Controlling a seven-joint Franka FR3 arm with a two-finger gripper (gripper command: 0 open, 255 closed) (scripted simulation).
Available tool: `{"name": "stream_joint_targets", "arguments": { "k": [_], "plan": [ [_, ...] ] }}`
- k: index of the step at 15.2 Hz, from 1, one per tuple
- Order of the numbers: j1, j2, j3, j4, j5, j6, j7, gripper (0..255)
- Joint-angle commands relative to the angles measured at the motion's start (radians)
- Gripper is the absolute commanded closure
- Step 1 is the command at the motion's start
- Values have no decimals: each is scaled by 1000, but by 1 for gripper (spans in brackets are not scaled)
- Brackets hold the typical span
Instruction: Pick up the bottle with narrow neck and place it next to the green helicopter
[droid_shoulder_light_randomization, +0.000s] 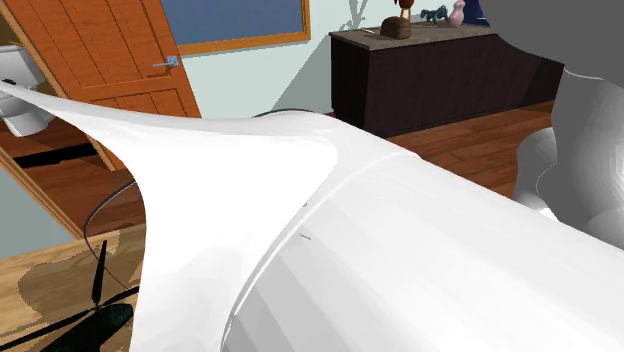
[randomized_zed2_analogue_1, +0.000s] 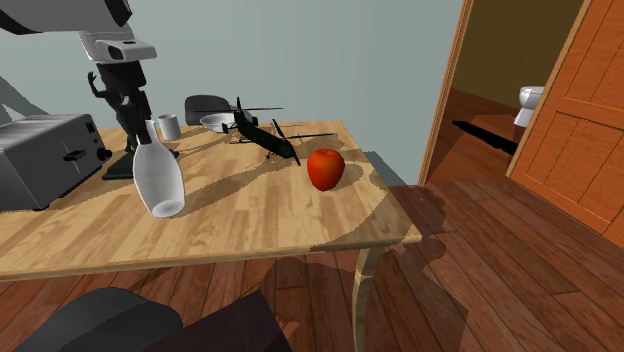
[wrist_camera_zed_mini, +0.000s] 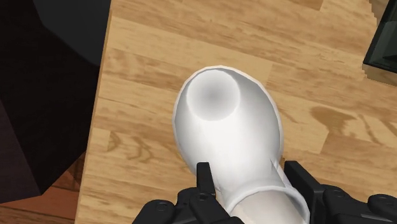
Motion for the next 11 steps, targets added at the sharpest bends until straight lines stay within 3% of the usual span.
{"name": "stream_joint_targets", "arguments": {
  "k": [1, 3, 4, 9, 11],
  "plan": [
    [0, 0, 0, -1, 0, 1, 0, 255],
    [0, 0, 0, -1, 0, 1, 0, 255],
    [0, 0, 0, -1, 0, 1, 0, 0],
    [0, 0, 0, -1, 0, 1, 0, 0],
    [-5, -24, 8, 44, 23, -58, -16, 0]
  ]
}}
